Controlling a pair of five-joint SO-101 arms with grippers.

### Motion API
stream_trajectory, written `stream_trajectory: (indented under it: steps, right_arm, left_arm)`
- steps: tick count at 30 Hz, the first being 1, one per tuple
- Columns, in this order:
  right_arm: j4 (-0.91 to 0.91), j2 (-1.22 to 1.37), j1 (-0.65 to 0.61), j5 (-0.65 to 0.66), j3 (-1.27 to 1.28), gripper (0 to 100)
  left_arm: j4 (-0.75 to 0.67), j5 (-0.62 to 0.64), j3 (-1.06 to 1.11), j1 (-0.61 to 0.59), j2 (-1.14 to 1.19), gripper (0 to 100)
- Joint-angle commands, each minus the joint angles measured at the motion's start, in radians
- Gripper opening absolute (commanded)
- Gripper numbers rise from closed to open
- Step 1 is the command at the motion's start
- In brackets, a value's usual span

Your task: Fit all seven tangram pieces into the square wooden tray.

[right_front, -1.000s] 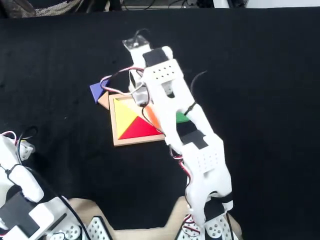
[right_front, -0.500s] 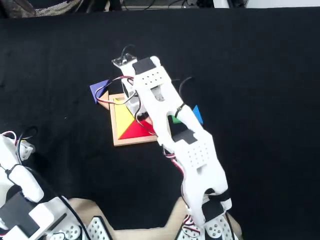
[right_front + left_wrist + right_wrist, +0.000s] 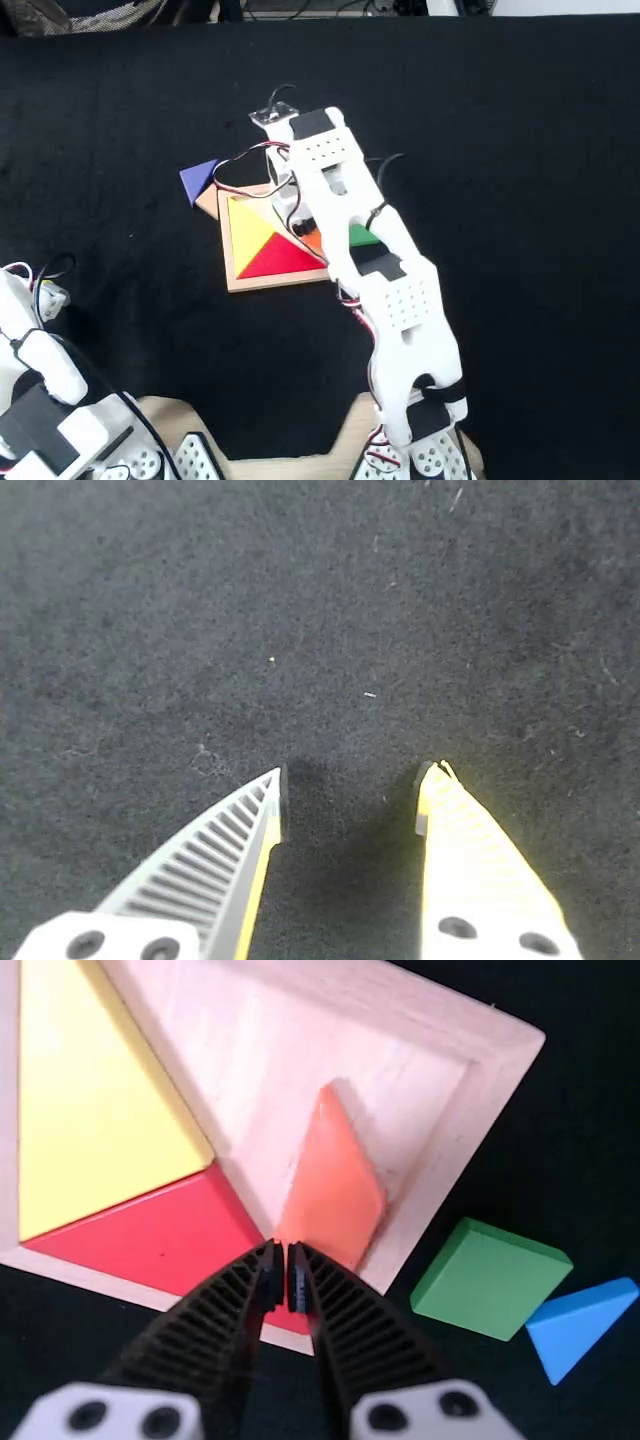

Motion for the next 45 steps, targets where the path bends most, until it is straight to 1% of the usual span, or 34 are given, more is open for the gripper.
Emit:
stream_trajectory:
  steps: [1, 5, 7, 10, 13, 20, 28, 33, 38, 42, 45]
  right_arm:
    - [-0.006, -0.024, 0.003, 0.008, -0.036, 1.1]
    - [-0.028, -0.033, -0.002, 0.008, -0.102, 1.1]
    - [-0.080, -0.027, 0.003, 0.011, -0.113, 1.1]
    - [-0.155, 0.005, 0.011, 0.084, -0.114, 1.1]
    - [-0.201, 0.035, 0.017, 0.114, -0.114, 1.1]
    - [-0.219, 0.059, 0.017, 0.118, -0.116, 1.1]
    - [-0.209, 0.079, 0.048, 0.118, -0.105, 1.1]
    - [-0.094, 0.104, 0.064, 0.120, -0.114, 1.1]
    - [0.011, 0.104, 0.026, 0.149, -0.114, 1.1]
    - [0.028, 0.104, -0.025, 0.143, -0.114, 1.1]
    - [0.037, 0.097, -0.038, 0.141, -0.124, 1.1]
  left_arm:
    - [0.006, -0.006, -0.016, 0.015, -0.005, 23]
    - [0.006, -0.006, -0.016, 0.015, -0.005, 23]
    - [0.006, -0.006, -0.016, 0.015, -0.005, 23]
    - [0.006, -0.006, -0.016, 0.015, -0.005, 23]
    - [0.006, -0.006, -0.016, 0.015, -0.005, 23]
    - [0.006, -0.006, -0.016, 0.015, -0.005, 23]
    - [0.005, -0.006, -0.016, 0.015, -0.005, 23]
    - [0.005, -0.006, -0.016, 0.015, -0.005, 23]
    - [-0.023, -0.006, -0.008, 0.016, -0.005, 23]
    - [-0.023, -0.006, -0.008, 0.016, -0.005, 23]
    - [-0.023, -0.006, -0.007, 0.015, -0.005, 23]
